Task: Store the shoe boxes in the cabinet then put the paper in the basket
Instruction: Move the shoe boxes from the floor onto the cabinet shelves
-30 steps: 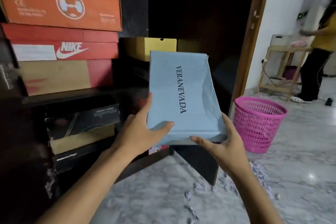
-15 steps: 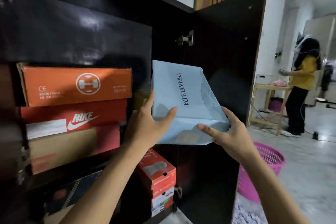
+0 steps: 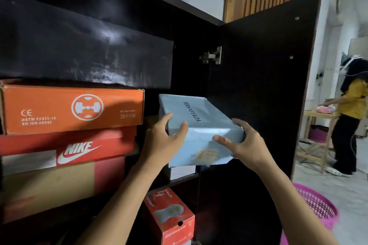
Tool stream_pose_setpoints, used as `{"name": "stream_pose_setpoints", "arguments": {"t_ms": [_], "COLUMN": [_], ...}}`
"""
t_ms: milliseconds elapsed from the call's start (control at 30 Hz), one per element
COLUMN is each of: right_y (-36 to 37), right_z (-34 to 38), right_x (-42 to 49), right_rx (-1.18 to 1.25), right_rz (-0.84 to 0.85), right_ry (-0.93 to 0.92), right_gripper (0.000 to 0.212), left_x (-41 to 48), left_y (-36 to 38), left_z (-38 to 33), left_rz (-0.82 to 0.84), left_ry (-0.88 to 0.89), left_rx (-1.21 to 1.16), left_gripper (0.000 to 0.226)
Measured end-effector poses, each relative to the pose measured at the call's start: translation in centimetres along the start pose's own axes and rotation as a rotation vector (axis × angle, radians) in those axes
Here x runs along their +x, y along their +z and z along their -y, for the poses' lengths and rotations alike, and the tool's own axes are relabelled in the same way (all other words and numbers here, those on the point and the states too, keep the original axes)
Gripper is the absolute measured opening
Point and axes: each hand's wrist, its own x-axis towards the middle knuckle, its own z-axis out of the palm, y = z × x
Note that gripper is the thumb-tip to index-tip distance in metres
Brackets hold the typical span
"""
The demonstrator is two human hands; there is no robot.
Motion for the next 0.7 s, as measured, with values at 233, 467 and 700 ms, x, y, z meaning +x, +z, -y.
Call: {"name": "stream_pose_setpoints", "arguments": {"t_ms": [233, 467, 700], "right_y": [6.2, 13.2, 16.8], "right_z": [-4.4, -6.1, -7.2], "right_x": [5.1, 8.3, 12.5], "right_rx": [-0.044, -0.102, -0.189], "right_rz": [-0.217, -0.184, 0.059], "right_ry": [-0.062, -0.157, -0.173], "right_gripper": [0.079, 0.057, 0.066], "left_x": [4.1, 10.3, 15.6], "left_y": [2.2, 2.6, 3.2], "left_z": [2.0, 4.4, 7.5], "left_rz": [0.042, 0.108, 0.115], "left_ry": [-0.039, -0.095, -0.213], "left_rx": [0.071, 0.132, 0.049], "left_gripper": [0.065, 0.066, 0.068]}}
